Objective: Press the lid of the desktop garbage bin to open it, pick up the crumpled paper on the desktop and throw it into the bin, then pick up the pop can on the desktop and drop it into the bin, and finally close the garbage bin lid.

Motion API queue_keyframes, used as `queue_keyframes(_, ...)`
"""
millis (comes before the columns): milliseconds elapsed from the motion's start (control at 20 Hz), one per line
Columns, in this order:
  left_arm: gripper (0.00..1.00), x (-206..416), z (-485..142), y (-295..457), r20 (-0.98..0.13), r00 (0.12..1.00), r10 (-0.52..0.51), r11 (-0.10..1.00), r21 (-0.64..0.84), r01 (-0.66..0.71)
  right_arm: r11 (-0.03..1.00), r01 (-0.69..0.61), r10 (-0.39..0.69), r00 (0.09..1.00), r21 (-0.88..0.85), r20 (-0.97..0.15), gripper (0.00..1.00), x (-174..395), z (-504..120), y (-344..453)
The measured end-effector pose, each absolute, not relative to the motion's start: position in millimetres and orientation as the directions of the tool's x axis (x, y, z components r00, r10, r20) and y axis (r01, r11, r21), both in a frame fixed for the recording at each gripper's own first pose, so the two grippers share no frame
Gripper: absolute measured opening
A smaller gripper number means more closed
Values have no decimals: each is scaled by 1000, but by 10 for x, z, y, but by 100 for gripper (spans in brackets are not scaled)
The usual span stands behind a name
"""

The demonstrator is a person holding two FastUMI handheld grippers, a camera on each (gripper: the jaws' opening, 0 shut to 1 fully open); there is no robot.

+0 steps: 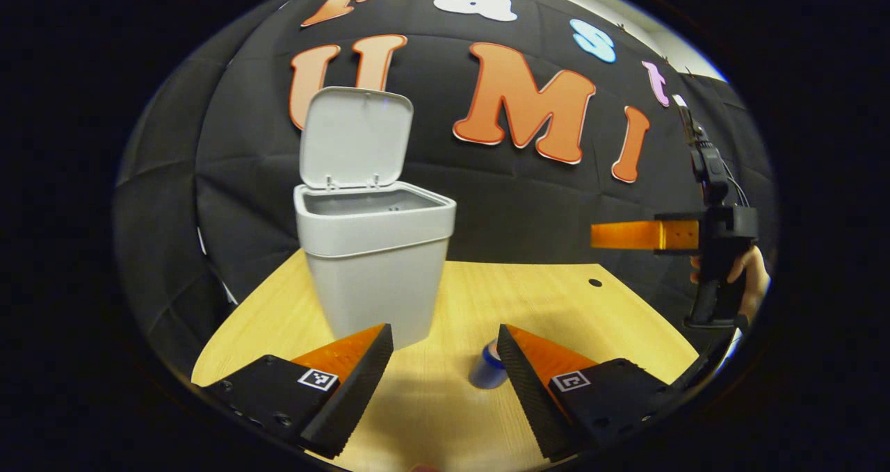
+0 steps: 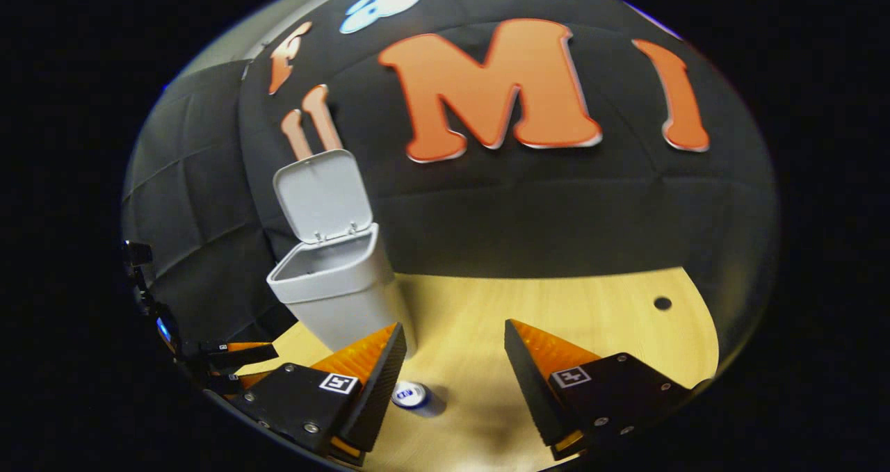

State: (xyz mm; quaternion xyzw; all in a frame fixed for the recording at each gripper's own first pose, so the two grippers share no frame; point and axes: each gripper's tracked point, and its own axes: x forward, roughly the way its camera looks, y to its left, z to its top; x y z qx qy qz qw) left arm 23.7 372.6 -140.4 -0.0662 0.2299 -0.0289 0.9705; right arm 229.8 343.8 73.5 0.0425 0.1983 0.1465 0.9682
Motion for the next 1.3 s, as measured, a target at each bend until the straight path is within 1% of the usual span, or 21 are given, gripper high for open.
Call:
queue_keyframes(50, 95, 262, -1475, 3612, -450, 887, -102, 989, -141, 42, 960, -230, 274, 882, 158, -382, 89, 2232, 651, 3277)
queue_keyframes(100, 95, 281, -1531, 3495, -458, 882, -115, 988, -141, 56, 966, -198, 250, 885, 169, -393, 94, 2191, 592, 3112)
queue_keyframes(300, 95, 292, -1935, 3093, -512, 846, -146, 985, -150, 79, 975, -90, 164, 909, 204, -384, 95, 2112, 560, 2510)
queue_keyframes(550, 96, 321, -2595, 2719, -614, 766, -190, 978, -186, 94, 978, -10, 93, 916, 210, -390, 95, 2011, 524, 2022)
queue_keyframes(650, 97, 353, -2840, 2655, -665, 724, -186, 980, -181, 85, 979, 5, 78, 914, 202, -399, 95, 1979, 506, 1896)
queue_keyframes(800, 98, 425, -3104, 2687, -696, 699, -168, 982, -183, 54, 981, 19, 61, 912, 191, -406, 95, 1944, 478, 1762)
queue_keyframes(950, 98, 525, -3222, 2767, -695, 706, -137, 983, -184, 10, 983, 24, 56, 904, 181, -425, 95, 1918, 416, 1708)
queue_keyframes(1050, 98, 513, -3322, 2869, -714, 689, -122, 984, -179, -10, 984, 25, 55, 899, 176, -435, 95, 1912, 378, 1685)
queue_keyframes(1200, 98, 665, -3580, 2807, -745, 658, -111, 985, -171, -27, 986, 23, 55, 891, 164, -452, 95, 1881, 318, 1693)
queue_keyframes(1300, 97, 631, -3616, 2741, -758, 646, -94, 988, -148, -30, 988, 18, 56, 886, 155, -461, 95, 1881, 285, 1700)
